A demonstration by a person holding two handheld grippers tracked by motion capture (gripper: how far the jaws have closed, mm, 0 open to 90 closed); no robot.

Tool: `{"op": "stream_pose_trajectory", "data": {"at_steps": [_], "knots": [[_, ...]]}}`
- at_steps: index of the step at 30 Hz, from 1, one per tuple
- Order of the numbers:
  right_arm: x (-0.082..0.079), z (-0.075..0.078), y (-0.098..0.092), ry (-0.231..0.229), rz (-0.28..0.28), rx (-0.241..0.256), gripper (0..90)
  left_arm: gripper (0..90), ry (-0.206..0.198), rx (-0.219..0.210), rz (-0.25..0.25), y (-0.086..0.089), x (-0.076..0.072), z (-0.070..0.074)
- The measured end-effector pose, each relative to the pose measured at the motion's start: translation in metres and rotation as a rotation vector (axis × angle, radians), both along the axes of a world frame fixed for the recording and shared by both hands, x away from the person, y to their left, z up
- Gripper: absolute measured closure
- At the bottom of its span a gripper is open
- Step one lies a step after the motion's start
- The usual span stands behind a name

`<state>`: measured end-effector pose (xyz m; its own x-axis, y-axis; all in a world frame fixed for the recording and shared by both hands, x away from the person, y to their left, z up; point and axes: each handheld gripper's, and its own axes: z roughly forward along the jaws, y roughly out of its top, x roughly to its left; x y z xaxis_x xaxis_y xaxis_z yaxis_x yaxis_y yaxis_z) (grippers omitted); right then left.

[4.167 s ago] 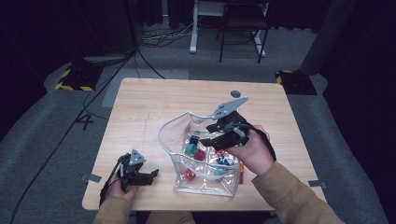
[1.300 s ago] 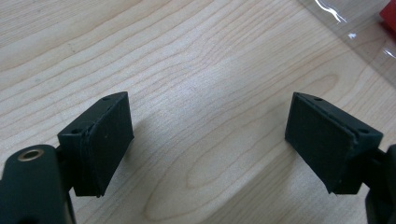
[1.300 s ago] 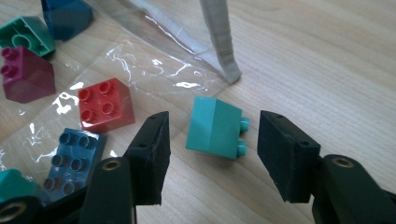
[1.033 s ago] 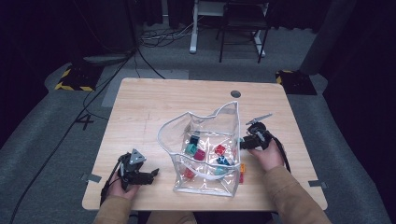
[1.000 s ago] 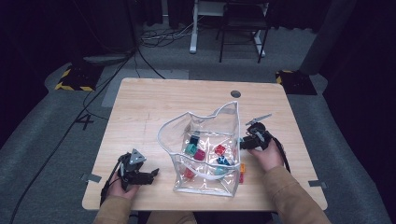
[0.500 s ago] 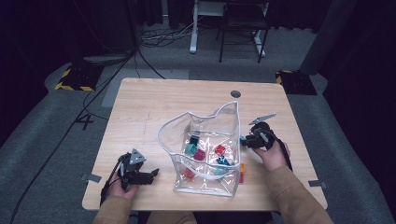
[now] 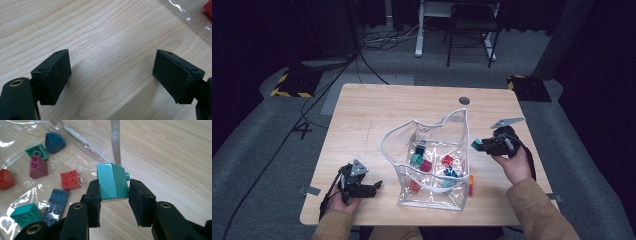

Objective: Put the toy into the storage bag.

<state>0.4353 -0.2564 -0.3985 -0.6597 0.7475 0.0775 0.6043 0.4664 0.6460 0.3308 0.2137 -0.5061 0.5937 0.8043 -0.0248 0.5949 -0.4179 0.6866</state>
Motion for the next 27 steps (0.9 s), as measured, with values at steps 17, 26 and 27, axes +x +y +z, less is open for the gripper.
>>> {"op": "stream_pose_trajectory", "data": {"at_steps": [17,26,27], "knots": [[-0.024,0.054,0.001,-0.087,0.063,0.081,62.0,15.4,0.0,0.0,0.0,0.0,0.0,0.0],[-0.035,0.08,0.008,-0.144,0.101,0.097,62.0,15.4,0.0,0.0,0.0,0.0,0.0,0.0],[-0.036,0.083,0.009,-0.148,0.105,0.099,62.0,15.5,0.0,0.0,0.0,0.0,0.0,0.0]]}}
